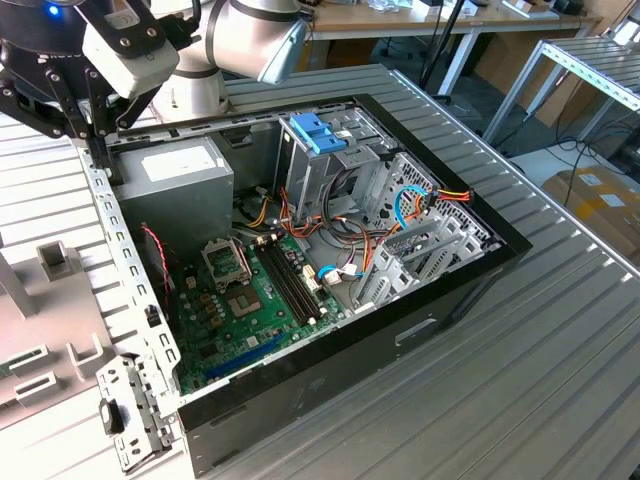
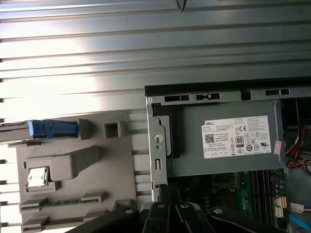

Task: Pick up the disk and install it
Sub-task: 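Reach for the disk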

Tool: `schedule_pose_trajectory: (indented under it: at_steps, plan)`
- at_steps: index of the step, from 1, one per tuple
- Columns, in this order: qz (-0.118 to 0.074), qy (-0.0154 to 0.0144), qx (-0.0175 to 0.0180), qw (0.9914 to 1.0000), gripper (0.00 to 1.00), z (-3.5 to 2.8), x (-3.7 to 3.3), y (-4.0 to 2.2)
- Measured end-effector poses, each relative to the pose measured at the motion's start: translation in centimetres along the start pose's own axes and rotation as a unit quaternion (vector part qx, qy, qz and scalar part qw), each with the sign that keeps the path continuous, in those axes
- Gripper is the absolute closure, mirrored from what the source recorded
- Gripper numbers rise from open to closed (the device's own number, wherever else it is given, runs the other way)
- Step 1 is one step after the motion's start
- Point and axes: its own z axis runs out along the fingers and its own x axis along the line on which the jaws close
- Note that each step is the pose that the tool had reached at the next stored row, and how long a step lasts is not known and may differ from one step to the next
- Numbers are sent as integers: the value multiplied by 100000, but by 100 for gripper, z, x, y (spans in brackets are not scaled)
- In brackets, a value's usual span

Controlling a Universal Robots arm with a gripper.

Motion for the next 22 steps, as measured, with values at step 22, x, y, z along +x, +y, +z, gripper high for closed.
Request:
schedule_pose_trajectory:
  at_steps: [22]
  plan:
    - [3, -1, -3, 100000, 89, -3, 130, -10]
